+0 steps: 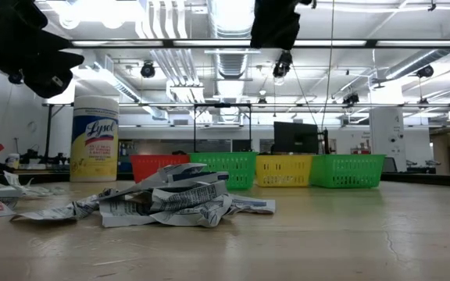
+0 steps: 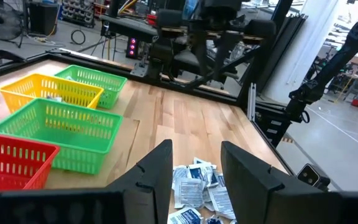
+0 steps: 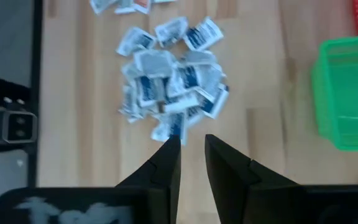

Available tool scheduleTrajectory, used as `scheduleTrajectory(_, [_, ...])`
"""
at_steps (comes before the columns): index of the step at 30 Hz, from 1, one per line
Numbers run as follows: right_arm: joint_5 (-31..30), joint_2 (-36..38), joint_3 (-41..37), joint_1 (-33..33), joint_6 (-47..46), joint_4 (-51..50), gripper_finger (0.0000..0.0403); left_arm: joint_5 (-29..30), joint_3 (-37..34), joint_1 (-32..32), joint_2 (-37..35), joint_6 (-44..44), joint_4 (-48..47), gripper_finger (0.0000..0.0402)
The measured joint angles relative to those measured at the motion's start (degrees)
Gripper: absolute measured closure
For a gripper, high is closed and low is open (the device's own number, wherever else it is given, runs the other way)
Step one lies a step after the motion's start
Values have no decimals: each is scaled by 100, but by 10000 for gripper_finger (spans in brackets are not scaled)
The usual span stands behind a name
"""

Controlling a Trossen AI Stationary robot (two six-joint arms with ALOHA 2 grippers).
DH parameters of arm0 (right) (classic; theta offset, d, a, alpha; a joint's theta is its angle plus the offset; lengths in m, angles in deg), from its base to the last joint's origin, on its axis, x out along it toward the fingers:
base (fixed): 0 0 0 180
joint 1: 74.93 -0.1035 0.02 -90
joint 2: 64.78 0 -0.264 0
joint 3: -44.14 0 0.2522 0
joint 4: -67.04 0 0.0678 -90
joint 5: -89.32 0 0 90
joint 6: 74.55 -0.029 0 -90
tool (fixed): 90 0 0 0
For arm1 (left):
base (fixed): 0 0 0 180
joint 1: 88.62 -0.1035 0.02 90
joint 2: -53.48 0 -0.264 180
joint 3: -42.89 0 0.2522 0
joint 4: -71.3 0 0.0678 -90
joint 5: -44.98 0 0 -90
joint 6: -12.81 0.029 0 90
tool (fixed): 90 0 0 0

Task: Pick & Place First Aid Supplies
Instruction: Put the alcohol pad into the yellow basket

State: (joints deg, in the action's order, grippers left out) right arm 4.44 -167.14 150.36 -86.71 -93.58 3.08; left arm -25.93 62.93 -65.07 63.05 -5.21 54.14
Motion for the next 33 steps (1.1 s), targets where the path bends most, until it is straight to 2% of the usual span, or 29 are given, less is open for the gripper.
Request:
scheduleTrajectory(10, [-15,-2,-1,-321,-937,462,318,0,0,-2,0,117,-2,271])
scheduleTrajectory(22, [-8,-169,-87,-337,-2074,709,295,0,0,0,0,179,-4,271])
scheduleTrajectory(33, [492,-965,-94,-335,-1848,902,269,-3,0,-1,0,179,-7,271])
